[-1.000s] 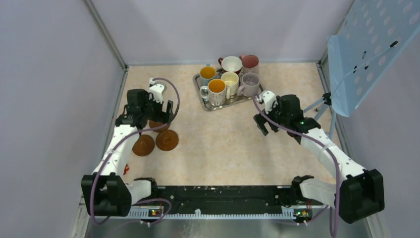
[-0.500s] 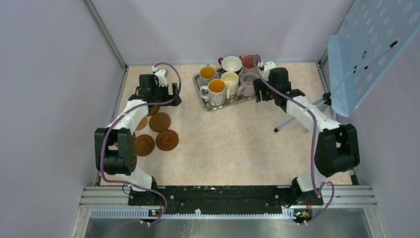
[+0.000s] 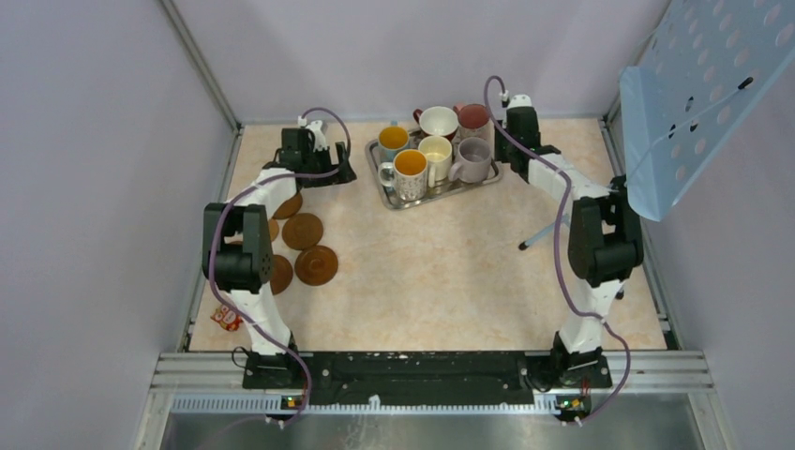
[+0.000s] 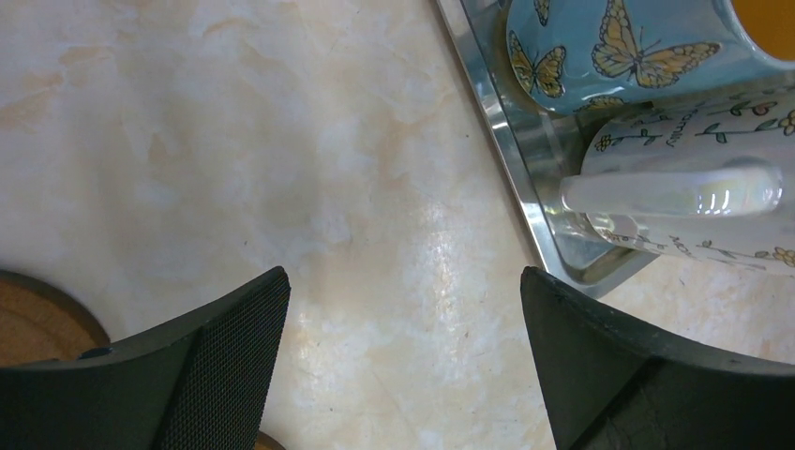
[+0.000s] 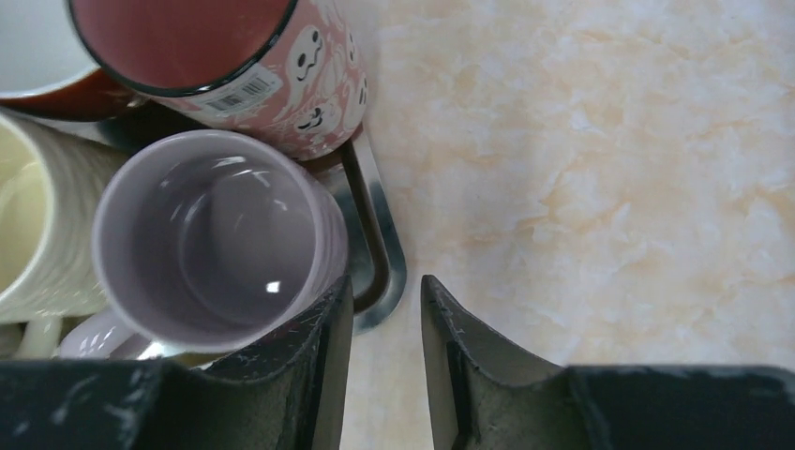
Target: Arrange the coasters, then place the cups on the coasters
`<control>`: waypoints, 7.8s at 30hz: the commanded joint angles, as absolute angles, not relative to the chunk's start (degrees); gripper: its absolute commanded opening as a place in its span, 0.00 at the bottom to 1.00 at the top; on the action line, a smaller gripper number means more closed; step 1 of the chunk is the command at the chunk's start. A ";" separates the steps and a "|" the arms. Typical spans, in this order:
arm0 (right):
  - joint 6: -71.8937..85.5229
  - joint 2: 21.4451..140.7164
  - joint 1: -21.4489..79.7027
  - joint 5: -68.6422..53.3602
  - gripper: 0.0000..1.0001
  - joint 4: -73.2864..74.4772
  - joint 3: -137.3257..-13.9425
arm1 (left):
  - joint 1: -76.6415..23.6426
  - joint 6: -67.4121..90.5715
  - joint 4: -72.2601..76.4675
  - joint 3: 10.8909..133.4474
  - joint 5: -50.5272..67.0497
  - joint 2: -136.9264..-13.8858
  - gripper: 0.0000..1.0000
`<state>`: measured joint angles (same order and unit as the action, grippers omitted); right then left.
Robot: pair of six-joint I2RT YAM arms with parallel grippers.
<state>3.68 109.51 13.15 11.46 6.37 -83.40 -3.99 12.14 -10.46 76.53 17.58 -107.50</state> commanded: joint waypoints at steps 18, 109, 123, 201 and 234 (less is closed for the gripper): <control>3.04 128.32 11.16 9.56 0.32 4.76 -98.50 | -5.36 14.56 -8.06 91.57 18.10 -121.73 0.98; 11.02 118.50 15.41 -9.13 0.00 20.18 -74.73 | -6.91 13.03 -10.02 80.02 26.10 -125.38 0.27; 9.71 120.35 15.34 -9.39 0.00 21.51 -76.72 | -7.27 12.87 -13.60 86.64 28.38 -130.87 0.27; -17.44 71.10 26.26 -9.06 0.70 32.13 -56.80 | 6.33 -7.20 -37.39 74.81 23.41 -82.47 0.99; -23.86 56.58 25.50 -9.33 0.86 38.77 -53.27 | 25.40 -20.24 -46.30 86.75 10.12 -103.18 0.63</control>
